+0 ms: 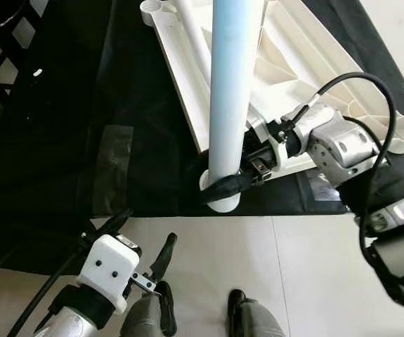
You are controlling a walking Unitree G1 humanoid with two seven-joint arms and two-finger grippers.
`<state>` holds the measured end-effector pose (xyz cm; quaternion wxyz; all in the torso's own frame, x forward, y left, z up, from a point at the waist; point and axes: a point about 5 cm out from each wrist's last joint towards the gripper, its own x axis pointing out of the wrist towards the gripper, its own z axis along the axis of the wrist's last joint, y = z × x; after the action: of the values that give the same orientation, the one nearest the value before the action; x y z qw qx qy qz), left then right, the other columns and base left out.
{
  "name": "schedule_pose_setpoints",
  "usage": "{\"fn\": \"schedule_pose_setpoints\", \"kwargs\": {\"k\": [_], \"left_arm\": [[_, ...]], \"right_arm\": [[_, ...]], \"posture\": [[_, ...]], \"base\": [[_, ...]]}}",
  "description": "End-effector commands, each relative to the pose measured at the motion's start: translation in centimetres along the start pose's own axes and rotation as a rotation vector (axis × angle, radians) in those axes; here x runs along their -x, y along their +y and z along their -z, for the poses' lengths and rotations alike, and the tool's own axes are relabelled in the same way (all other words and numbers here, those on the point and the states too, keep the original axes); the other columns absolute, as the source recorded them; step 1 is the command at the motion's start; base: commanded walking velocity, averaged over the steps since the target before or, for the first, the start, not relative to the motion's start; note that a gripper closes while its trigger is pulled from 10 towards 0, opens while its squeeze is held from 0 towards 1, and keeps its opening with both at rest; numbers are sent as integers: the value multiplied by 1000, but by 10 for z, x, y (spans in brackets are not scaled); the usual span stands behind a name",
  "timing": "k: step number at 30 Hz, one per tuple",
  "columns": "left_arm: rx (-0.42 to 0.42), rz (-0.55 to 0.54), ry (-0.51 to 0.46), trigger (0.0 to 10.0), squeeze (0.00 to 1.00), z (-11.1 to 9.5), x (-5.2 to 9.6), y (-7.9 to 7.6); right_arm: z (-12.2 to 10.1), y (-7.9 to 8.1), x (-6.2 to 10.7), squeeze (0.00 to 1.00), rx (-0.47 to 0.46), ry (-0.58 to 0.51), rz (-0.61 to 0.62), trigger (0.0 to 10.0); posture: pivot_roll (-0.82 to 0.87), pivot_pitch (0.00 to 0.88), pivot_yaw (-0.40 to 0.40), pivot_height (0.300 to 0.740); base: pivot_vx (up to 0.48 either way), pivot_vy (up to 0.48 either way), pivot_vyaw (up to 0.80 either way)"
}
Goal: Building children table
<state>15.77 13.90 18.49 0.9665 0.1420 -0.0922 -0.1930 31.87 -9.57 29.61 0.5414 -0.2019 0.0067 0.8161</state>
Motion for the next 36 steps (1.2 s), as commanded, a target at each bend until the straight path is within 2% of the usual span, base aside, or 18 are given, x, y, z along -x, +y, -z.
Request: {"fn": "schedule_pose_setpoints", "kwargs": {"k": [1,5,12,28,36], "left_arm": [[-4,-10,5,10000,0,0,4,-2],[-6,-16,4,10000,0,-1,5,-3],[-8,-22,4,10000,0,-3,7,-5],[-9,-26,6,10000,0,-4,9,-5],[-8,-26,8,10000,0,-5,10,-5]], "right_arm": [[-2,2,-8,0,43,12,-54,10000],[2,0,-8,0,64,39,-44,10000],[2,-5,-6,0,61,3,-23,10000],[5,0,5,0,29,-25,-13,10000],[5,-12,8,0,35,-34,42,10000]], "posture": [[36,410,-8,740],[34,410,-10,740],[42,414,-7,740],[42,426,8,740],[44,439,14,740]], "base": [[0,0,0],[0,0,0],[0,0,0],[0,0,0],[0,0,0]]}}
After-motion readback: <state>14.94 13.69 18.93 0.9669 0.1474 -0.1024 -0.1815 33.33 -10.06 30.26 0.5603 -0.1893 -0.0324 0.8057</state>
